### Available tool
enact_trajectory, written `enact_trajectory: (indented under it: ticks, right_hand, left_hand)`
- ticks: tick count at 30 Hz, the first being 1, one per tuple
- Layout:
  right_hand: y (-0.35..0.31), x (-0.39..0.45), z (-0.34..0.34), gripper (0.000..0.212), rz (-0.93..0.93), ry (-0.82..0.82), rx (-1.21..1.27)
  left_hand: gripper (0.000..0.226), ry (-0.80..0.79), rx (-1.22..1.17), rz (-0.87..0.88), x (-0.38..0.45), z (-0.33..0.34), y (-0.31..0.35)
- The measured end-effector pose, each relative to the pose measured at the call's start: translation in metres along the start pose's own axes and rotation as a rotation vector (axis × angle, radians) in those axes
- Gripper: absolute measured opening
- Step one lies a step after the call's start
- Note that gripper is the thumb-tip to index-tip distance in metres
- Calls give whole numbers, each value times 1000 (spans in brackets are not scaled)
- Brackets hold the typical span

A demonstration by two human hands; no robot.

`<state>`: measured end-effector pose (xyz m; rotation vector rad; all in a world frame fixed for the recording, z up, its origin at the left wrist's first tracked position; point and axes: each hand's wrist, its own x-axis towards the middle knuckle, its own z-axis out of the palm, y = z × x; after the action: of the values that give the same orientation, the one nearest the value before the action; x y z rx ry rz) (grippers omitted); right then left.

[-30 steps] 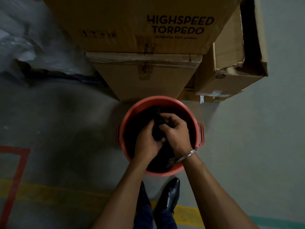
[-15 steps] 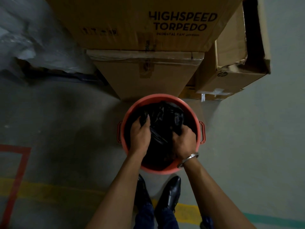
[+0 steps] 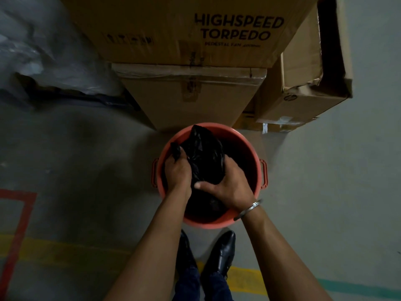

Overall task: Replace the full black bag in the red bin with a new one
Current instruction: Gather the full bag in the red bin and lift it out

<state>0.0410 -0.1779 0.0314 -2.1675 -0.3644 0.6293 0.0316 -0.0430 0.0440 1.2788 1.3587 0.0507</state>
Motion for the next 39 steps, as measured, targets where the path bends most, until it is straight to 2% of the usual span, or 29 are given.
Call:
enact_trajectory:
  ticks: [2, 3, 6, 7, 9, 10, 12, 14, 16, 18, 21, 23, 24, 26, 28, 30, 32, 35, 37, 39]
  right_hand:
    - [6, 2, 7, 87, -83, -40, -96]
    - [7, 3, 9, 79, -103, -34, -139]
    - [7, 5, 4, 27, -102, 135, -264]
    - [8, 6, -1, 21, -54, 192, -250]
    - [9, 8, -12, 22, 48, 279, -71]
    - [8, 10, -17, 21, 89, 305, 28]
    - [3, 15, -17, 17, 140, 321, 117]
    - [-8, 19, -12, 14, 153, 285, 222]
    - [-15, 22, -10, 15, 152, 261, 343]
    - [-18, 23, -13, 17, 175, 224, 497]
    - [-16, 16, -9, 41, 246, 177, 750]
    - [-4, 9, 1, 55, 262, 268, 614]
    - [4, 5, 6, 61, 266, 263, 500]
    - [19, -2, 18, 84, 242, 23, 245]
    - [33, -5, 35, 110, 194, -202, -13]
    - [38, -5, 53, 122, 168, -160, -86]
    - [40, 2, 65, 109, 205, -12, -20]
    - [46, 13, 67, 67, 235, 87, -11]
    - [52, 20, 69, 45, 251, 129, 58]
    - [52, 25, 68, 37, 381, 125, 174]
  left_hand:
    - [45, -7, -49, -19, 0, 1, 2]
    - [44, -19, -60, -29, 2, 1, 1]
    - [48, 3, 12, 6, 10, -3, -1]
    - [53, -10, 38, 49, 12, -5, -4]
    - [54, -82, 106, 136, 9, -10, -6]
    - [50, -160, 164, 177, 6, -12, -8]
    - [50, -416, 275, 245, 4, -13, -14]
    - [57, -678, 277, 242, 4, -10, -23]
    - [55, -763, 252, 187, 7, -7, -28]
    - [49, -693, 289, 187, 12, -6, -28]
    - [40, -554, 319, 158, 19, -3, -24]
    - [38, -413, 204, 40, 20, 1, -21]
    - [41, -338, 133, -48, 20, 3, -20]
    - [45, -240, 1, -236, 23, 4, -20]
    - [41, -269, -126, -399, 25, 4, -20]
    - [28, -316, -201, -508, 20, 6, -19]
    - [16, -338, -267, -553, 13, 9, -21]
    - [24, -343, -379, -555, 9, 10, -22]
    - [28, -344, -430, -493, 14, 8, -23]
    - [22, -308, -426, -320, 17, 3, -27]
